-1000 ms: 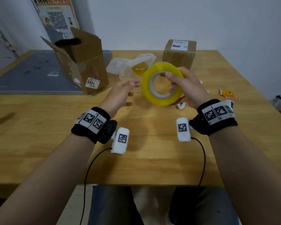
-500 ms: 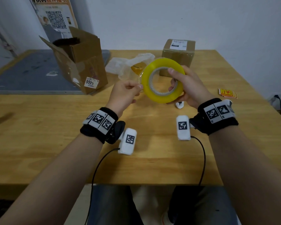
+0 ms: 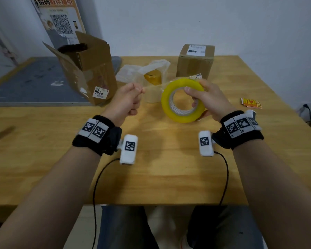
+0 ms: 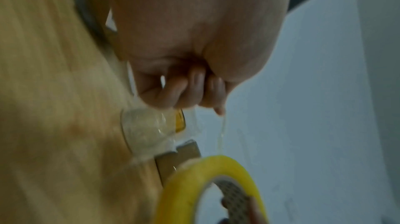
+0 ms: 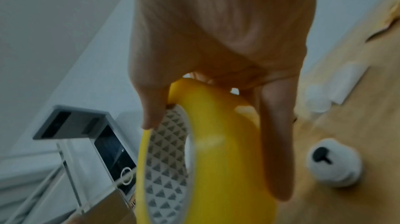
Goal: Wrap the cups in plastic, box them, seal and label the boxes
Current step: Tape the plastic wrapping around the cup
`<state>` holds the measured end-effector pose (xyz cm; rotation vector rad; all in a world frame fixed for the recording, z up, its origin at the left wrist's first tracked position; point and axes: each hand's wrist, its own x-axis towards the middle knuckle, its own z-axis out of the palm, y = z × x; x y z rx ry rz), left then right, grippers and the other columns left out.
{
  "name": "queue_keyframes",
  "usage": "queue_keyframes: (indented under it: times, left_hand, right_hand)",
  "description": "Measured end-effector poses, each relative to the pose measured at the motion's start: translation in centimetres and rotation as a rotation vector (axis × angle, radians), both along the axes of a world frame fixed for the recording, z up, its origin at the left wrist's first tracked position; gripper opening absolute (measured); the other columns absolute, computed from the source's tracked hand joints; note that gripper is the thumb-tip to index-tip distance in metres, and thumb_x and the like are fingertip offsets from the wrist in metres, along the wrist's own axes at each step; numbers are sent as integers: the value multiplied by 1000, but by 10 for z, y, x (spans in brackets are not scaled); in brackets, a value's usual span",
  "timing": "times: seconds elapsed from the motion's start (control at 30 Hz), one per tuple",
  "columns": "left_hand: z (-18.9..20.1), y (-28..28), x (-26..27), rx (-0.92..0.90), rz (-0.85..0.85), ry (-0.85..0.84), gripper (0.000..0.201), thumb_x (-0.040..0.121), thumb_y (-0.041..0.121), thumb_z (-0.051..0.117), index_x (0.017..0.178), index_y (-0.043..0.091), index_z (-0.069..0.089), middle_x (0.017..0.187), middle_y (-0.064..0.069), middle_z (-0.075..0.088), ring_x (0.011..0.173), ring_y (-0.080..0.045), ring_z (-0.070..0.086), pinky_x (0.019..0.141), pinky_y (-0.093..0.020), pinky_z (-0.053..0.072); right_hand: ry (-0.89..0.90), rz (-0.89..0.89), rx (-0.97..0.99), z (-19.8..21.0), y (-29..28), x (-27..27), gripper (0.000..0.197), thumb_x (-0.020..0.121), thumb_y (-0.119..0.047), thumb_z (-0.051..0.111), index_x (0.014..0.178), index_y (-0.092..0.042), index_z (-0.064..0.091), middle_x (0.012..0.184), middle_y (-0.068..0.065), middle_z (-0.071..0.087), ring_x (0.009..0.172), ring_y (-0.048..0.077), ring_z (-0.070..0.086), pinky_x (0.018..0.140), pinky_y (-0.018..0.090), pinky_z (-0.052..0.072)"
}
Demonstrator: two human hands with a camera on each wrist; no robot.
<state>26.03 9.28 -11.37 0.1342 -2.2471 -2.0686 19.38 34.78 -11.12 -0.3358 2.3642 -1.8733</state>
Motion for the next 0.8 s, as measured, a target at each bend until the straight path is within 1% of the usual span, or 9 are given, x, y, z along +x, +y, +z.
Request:
queue_keyframes:
  times: [0.07, 0.2, 0.27, 0.33, 0.43, 0.53, 0.63, 0.73, 0.8]
  left_hand:
    - [2, -5, 2, -50, -11, -38, 23, 109, 23, 44, 93, 20, 61, 62, 9, 42, 56, -10, 39, 54, -25, 35]
    - [6, -2, 0, 125, 79, -83, 14, 104, 29, 57, 98, 20, 67, 87, 5, 64, 86, -18, 64, 75, -37, 53]
    - [12, -2, -2, 179, 105, -75, 11, 103, 27, 60, 100, 18, 66, 100, 2, 71, 101, -22, 69, 85, -40, 56]
    - [22, 0, -6, 233, 113, -38, 13, 104, 22, 59, 93, 17, 63, 107, -3, 75, 110, -26, 72, 93, -43, 57]
    - [44, 4, -13, 290, 155, 64, 9, 104, 15, 58, 97, 10, 61, 104, -8, 76, 102, -29, 75, 96, -49, 58]
    - [68, 6, -16, 384, 185, 191, 9, 105, 9, 55, 98, 4, 58, 95, -10, 74, 89, -31, 76, 89, -48, 61]
    - [84, 16, -16, 406, 184, 270, 13, 106, 9, 54, 93, 5, 53, 92, -11, 70, 81, -31, 74, 85, -48, 62]
    - [92, 25, -16, 478, 215, 306, 14, 106, 8, 52, 92, 5, 53, 91, -13, 67, 75, -31, 70, 83, -48, 63]
    - [92, 24, -17, 545, 224, 260, 16, 107, 9, 50, 92, 7, 54, 83, -9, 64, 67, -25, 64, 81, -45, 63]
  right_hand:
    - [9, 9, 5, -3, 3, 0, 24, 93, -34, 75, 104, -15, 66, 70, -7, 61, 64, 11, 64, 48, 24, 49]
    - [69, 16, 39, -2, 2, 1, 33, 90, -35, 79, 113, -13, 69, 71, -6, 65, 67, 10, 66, 49, 23, 53]
    - [111, 29, 93, 1, 0, 1, 36, 86, -35, 83, 115, -18, 70, 77, -8, 68, 70, 9, 68, 53, 22, 54]
    - [163, 51, 174, 3, -5, 1, 39, 82, -39, 86, 115, -30, 68, 92, -12, 70, 82, 6, 68, 67, 23, 53]
    - [234, 81, 326, 6, -13, 0, 49, 79, -48, 86, 120, -34, 63, 108, -17, 66, 99, 2, 63, 81, 27, 49]
    - [286, 92, 490, 7, -17, -4, 54, 76, -57, 84, 122, -37, 61, 116, -11, 65, 109, 16, 62, 90, 39, 52]
    - [295, 98, 602, 13, -22, -5, 69, 75, -60, 83, 134, -37, 57, 136, -6, 61, 123, 21, 56, 100, 45, 49]
    - [311, 78, 639, 21, -26, -5, 68, 74, -60, 83, 134, -41, 56, 134, -7, 61, 122, 21, 57, 99, 48, 51]
    - [293, 71, 667, 23, -25, -5, 72, 74, -60, 83, 137, -41, 53, 138, -7, 59, 125, 23, 56, 100, 49, 51]
